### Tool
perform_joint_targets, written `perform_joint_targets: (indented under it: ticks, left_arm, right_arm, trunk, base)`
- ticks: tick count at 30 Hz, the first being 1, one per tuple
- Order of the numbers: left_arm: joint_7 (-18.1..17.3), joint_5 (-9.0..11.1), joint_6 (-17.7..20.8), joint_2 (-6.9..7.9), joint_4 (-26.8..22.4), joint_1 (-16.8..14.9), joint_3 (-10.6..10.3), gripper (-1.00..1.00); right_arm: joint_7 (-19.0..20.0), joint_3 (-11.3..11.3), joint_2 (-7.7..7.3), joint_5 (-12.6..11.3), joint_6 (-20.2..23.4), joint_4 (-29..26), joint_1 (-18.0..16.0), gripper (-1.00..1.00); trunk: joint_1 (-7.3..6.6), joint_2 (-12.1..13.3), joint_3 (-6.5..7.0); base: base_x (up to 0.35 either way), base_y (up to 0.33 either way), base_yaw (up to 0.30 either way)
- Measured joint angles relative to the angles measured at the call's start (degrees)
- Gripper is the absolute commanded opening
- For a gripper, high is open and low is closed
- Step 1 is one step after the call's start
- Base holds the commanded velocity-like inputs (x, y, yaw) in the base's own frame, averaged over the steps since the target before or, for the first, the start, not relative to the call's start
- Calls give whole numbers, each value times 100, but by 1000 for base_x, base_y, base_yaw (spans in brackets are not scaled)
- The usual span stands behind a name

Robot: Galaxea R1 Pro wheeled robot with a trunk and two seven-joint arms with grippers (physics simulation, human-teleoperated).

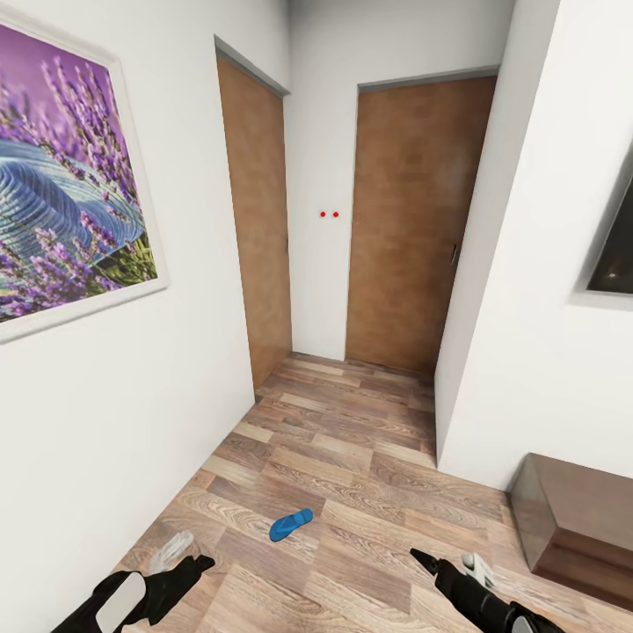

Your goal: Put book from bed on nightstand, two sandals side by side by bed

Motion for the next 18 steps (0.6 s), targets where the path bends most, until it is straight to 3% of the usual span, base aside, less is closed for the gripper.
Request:
perform_joint_targets:
  ticks: [12, 18]
  left_arm:
    - [-17, 31, 16, -21, 10, 0, 5, 100]
    - [-15, 28, 50, -19, 67, 0, 16, 100]
  right_arm:
    - [605, 12, -28, -14, -9, 69, -2, 100]
    - [691, 11, -33, -18, -25, 68, -2, 100]
  trunk:
    - [264, -483, -216]
    - [396, -724, -324]
  base:
    - [0, 0, 0]
    - [0, 0, 0]
